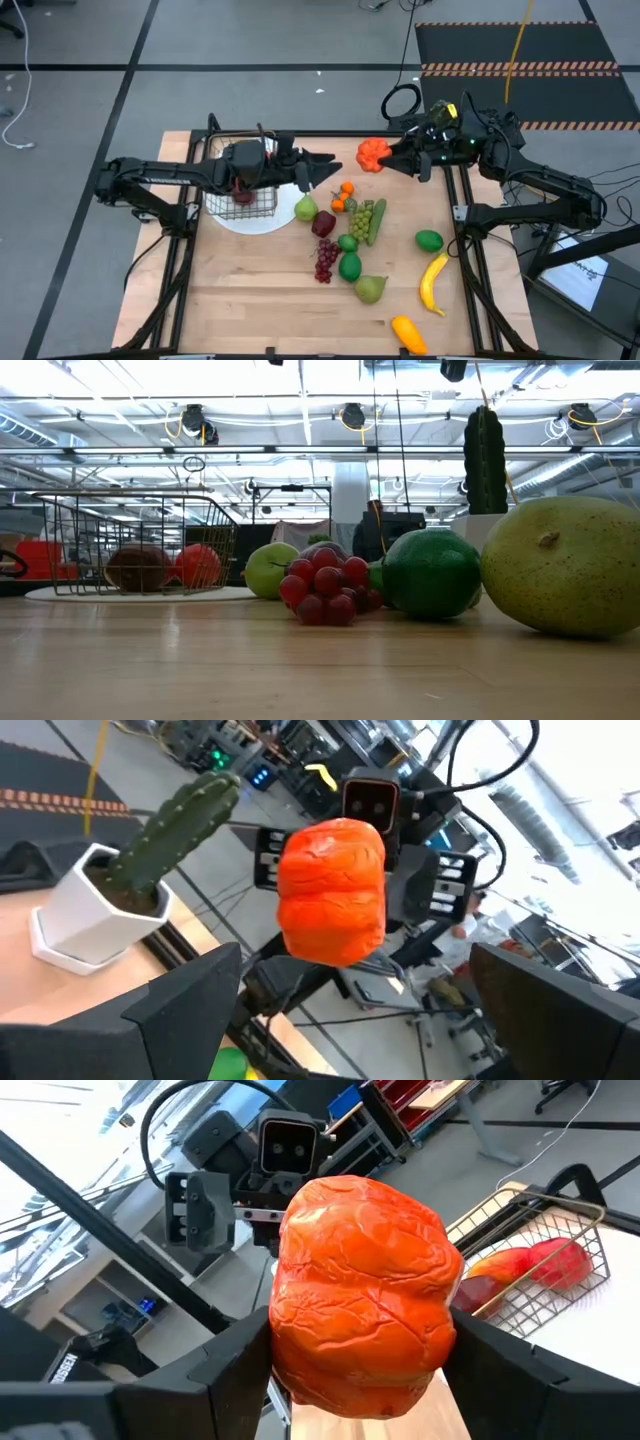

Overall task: Build produce basket
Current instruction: Put the orange pumpkin into the wire basket

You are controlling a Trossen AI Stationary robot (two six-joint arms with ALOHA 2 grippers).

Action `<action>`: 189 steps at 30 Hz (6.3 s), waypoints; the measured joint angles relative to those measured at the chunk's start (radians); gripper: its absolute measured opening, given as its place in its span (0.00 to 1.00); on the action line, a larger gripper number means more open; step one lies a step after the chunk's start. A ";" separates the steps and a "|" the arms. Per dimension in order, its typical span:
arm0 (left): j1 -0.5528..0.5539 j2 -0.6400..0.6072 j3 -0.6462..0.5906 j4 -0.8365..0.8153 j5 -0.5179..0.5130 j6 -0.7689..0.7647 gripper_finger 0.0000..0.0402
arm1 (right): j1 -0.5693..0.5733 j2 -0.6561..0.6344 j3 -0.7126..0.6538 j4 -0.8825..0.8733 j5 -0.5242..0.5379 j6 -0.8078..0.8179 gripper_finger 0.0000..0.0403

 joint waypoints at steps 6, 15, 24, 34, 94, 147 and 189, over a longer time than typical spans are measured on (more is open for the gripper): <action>0.043 0.001 0.000 -0.016 0.050 -0.033 0.97 | 0.000 0.011 0.000 0.001 0.015 -0.002 0.63; 0.095 0.052 0.000 0.004 0.101 -0.054 0.97 | 0.000 0.066 0.000 0.002 0.010 0.070 0.63; 0.094 0.139 0.000 0.136 0.153 -0.076 0.97 | 0.000 0.088 0.000 0.002 0.010 0.076 0.63; 0.094 0.166 0.000 0.174 0.147 -0.061 0.97 | 0.000 0.088 0.000 0.002 0.009 0.057 0.63; 0.106 0.145 0.003 0.332 0.249 0.026 0.60 | 0.000 -0.031 0.000 -0.026 -0.016 -0.034 0.91; 0.219 -0.245 0.000 -0.440 0.223 0.097 0.63 | 0.000 -0.017 0.000 -0.066 -0.039 -0.047 0.88; 0.464 -0.252 -0.386 -0.977 0.063 0.151 0.63 | 0.002 0.098 0.000 0.143 0.250 0.188 0.87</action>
